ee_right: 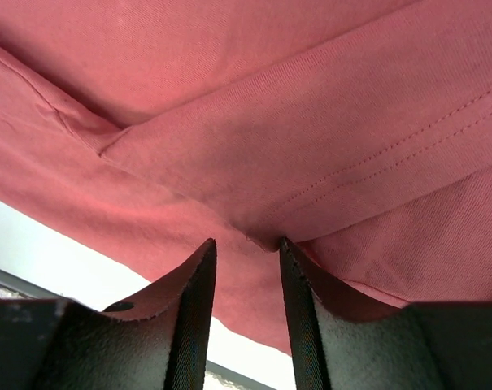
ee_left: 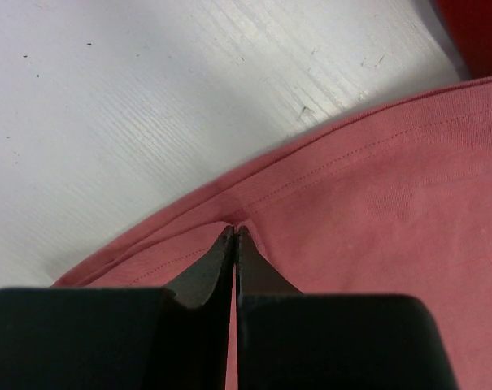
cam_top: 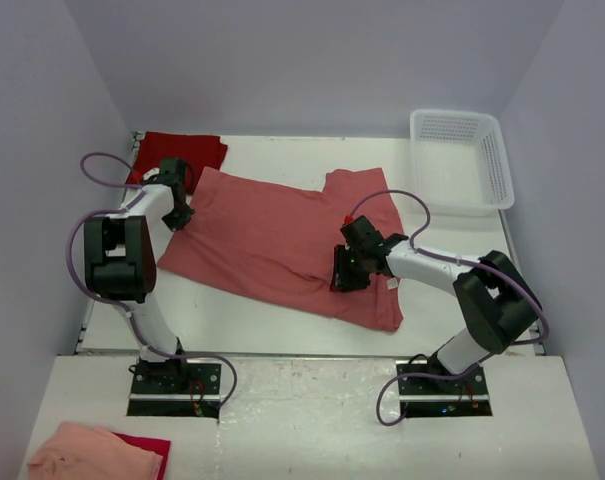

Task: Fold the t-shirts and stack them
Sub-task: Fold the flattened tshirt in 1/3 of the way

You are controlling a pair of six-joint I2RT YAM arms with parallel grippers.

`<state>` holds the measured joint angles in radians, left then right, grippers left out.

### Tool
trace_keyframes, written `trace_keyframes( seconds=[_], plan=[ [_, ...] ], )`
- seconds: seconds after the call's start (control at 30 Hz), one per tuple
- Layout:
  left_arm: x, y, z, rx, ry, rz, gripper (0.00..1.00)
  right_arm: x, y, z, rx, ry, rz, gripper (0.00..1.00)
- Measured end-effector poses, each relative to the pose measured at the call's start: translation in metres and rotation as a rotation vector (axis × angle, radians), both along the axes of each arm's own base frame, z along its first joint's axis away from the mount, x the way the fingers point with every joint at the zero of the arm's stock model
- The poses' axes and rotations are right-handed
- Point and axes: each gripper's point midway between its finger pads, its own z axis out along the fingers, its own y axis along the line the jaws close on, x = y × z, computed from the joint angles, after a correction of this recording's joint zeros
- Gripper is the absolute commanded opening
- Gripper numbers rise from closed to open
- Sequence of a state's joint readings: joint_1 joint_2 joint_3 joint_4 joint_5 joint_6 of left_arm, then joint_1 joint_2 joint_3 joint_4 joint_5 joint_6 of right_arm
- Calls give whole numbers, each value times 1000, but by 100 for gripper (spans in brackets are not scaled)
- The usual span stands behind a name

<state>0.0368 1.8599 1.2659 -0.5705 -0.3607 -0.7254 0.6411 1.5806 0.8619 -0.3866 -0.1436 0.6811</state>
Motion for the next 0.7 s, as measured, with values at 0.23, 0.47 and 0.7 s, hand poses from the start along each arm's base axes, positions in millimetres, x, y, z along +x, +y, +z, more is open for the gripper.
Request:
trace_keyframes(
  seconds=[0.23, 0.47, 0.7],
  plan=[
    [0, 0, 0, -2, 0, -1, 0, -2, -2, -6, -8, 7, -15, 33],
    [0, -2, -1, -9, -2, -4, 0, 1, -5, -12, -35, 11, -30, 23],
    [-3, -2, -5, -12, 6, -5, 0, 9, -3, -13, -51, 3, -40, 8]
  ],
)
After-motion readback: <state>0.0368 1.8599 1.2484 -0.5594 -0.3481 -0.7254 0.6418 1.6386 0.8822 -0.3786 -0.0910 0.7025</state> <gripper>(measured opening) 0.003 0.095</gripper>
